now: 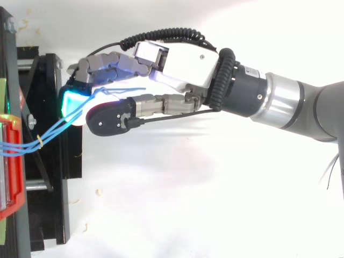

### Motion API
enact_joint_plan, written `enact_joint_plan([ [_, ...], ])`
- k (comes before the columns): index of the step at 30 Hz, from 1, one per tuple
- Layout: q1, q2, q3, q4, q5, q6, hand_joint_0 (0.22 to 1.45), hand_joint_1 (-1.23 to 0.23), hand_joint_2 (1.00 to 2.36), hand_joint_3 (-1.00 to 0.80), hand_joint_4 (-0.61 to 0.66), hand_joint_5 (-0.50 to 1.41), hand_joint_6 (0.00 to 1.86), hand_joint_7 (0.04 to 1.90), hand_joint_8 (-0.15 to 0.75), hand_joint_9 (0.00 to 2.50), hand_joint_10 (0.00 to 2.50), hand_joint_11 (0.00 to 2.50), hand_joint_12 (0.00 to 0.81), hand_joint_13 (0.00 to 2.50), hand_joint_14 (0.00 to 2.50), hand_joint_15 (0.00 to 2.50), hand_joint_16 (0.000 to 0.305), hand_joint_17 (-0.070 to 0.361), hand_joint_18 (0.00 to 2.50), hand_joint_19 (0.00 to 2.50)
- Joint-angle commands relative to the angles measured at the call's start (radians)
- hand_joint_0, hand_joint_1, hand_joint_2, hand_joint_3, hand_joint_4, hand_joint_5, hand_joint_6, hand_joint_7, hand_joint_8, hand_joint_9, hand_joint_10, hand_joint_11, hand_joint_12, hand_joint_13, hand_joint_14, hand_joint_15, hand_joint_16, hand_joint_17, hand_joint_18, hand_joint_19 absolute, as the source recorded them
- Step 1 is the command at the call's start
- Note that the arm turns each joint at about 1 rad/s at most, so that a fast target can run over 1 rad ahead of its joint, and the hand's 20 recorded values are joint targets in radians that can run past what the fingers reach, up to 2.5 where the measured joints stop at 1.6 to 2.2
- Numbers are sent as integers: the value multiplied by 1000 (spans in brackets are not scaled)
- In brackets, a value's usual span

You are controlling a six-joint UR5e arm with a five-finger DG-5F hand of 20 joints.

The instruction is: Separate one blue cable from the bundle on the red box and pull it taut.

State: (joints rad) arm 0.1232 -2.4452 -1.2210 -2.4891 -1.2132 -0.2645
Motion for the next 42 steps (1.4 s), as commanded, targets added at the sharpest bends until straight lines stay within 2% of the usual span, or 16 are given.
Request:
enact_joint_plan([
  [1,-4,15,0,-33,-6,-2,536,-450,1009,-407,200,-140,664,994,250,559,6,194,343,345,4,110,41,93,168,215],
  [4,-5,25,0,-59,-6,-6,552,-475,1013,-366,194,-160,765,857,247,561,7,203,339,349,4,116,40,91,175,219],
  [8,-10,38,1,-91,-9,-6,563,-499,1016,-331,201,-168,819,818,243,563,7,201,337,356,5,122,40,91,181,221],
  [13,-22,51,1,-105,-29,-6,570,-512,1020,-285,197,-171,863,814,243,565,7,209,335,359,5,123,40,90,196,230],
  [17,-25,72,0,-116,-31,-10,570,-530,1024,-192,212,-169,906,810,242,574,7,212,333,376,5,127,39,89,216,231],
  [21,-28,97,1,-149,-31,-21,571,-576,1022,-126,200,-161,931,830,243,614,8,243,333,417,6,154,39,87,267,236],
  [22,-31,110,1,-174,-31,-29,575,-589,1022,-120,196,-158,933,839,244,627,9,255,331,428,6,156,39,87,282,244],
  [26,-36,123,1,-208,-31,-30,586,-629,1021,-115,158,-155,934,847,242,645,10,277,330,450,7,172,39,87,308,240],
  [29,-46,141,1,-228,-35,-32,599,-673,1021,-115,118,-156,934,859,239,655,12,300,330,460,7,181,38,86,320,247],
  [32,-51,160,0,-235,-37,-35,617,-744,1023,-110,48,-161,940,878,238,677,12,330,328,482,8,193,38,86,347,244],
  [36,-57,169,1,-252,-37,-38,672,-817,1023,-165,-5,-166,945,982,234,720,13,386,324,531,10,207,38,86,403,239],
  [42,-65,173,1,-264,-40,-35,712,-820,1010,-401,-14,-171,964,862,226,755,16,413,321,560,9,211,38,85,447,254],
])
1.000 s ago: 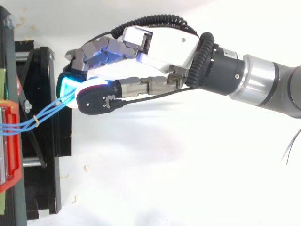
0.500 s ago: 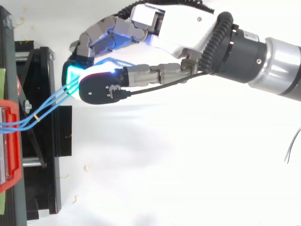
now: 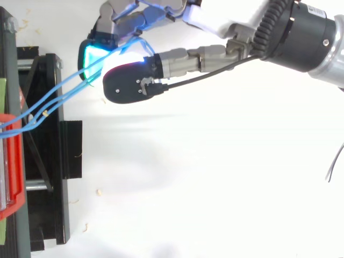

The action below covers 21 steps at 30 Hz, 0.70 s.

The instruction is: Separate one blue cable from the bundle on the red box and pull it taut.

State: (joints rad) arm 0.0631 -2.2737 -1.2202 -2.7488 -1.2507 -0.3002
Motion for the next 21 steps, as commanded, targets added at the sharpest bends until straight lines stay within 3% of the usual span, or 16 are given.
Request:
enact_joint_plan([
  [1,-6,2,4,-6,-6,3,706,-815,1004,-456,-9,-172,963,846,225,754,16,413,320,560,9,218,38,85,448,253],
  [7,-22,2,30,-32,-35,3,614,-742,1000,-500,79,-154,952,838,221,793,14,422,316,590,9,228,37,83,456,288],
  [9,-25,2,39,-45,-41,1,541,-639,1000,-500,107,-149,948,825,230,801,15,403,326,595,10,238,39,87,468,303],
  [10,-34,2,62,-94,-58,0,512,-584,1000,-500,112,-147,945,832,239,804,13,401,339,595,10,241,41,91,466,306],
  [17,-37,2,64,-111,-65,0,445,-357,1000,-500,132,-139,921,886,283,832,12,377,382,594,10,264,50,113,474,390],
  [20,-37,2,62,-111,-65,0,452,-368,1000,-500,130,-138,919,884,282,830,12,371,381,595,10,266,50,113,469,402],
  [21,-39,2,62,-111,-65,0,508,-484,1003,-466,125,-135,914,930,269,831,12,370,358,593,12,276,46,104,459,412],
])
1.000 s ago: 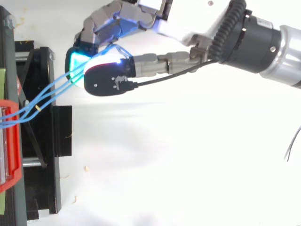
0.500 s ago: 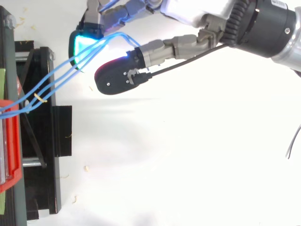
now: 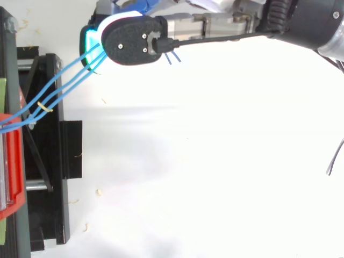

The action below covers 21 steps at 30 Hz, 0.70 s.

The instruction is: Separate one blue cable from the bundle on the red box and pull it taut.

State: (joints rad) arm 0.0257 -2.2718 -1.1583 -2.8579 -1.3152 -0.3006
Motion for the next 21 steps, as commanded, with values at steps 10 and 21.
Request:
enact_joint_plan([
  [10,-1,0,0,0,-1,0,634,-782,1022,-52,10,-124,951,1045,265,934,16,495,334,694,13,316,43,97,582,413],
  [21,-7,0,0,0,-1,2,790,-855,1017,-313,-167,-170,984,1132,211,816,16,490,312,610,13,301,42,94,512,392],
])
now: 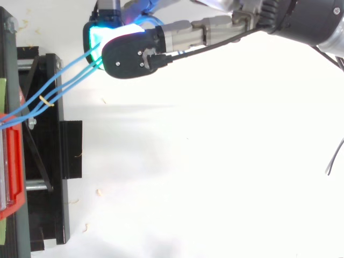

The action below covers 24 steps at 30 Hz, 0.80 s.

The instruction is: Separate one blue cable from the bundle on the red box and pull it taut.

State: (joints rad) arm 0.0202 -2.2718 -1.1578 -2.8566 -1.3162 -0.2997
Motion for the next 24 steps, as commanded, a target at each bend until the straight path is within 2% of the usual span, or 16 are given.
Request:
enact_joint_plan([
  [1,-3,0,1,-1,0,2,803,-852,1014,-354,-195,-168,985,1134,199,820,16,486,308,611,13,301,41,93,513,392],
  [5,-6,3,1,-6,-2,2,833,-851,1000,-500,-300,-158,981,1249,144,849,16,468,290,656,13,299,37,83,539,380],
  [10,-9,6,1,-23,-11,2,807,-884,1000,-500,-372,-138,980,1280,141,947,16,455,264,741,14,317,31,70,600,346],
  [12,-11,11,1,-32,-11,2,784,-893,1000,-500,-394,-132,981,1240,136,975,15,451,257,765,15,333,30,67,615,341],
  [16,-13,21,1,-53,-11,1,707,-935,1000,-500,-377,-116,971,1144,136,1008,16,449,250,792,16,369,28,64,619,356],
  [22,-16,21,1,-89,-14,4,571,-984,1000,-500,-258,-100,945,960,130,1028,15,450,255,812,16,385,29,64,619,380],
  [24,-16,21,1,-92,-17,2,548,-985,1000,-500,-255,-97,940,921,132,1029,15,444,255,812,17,392,30,66,619,382],
])
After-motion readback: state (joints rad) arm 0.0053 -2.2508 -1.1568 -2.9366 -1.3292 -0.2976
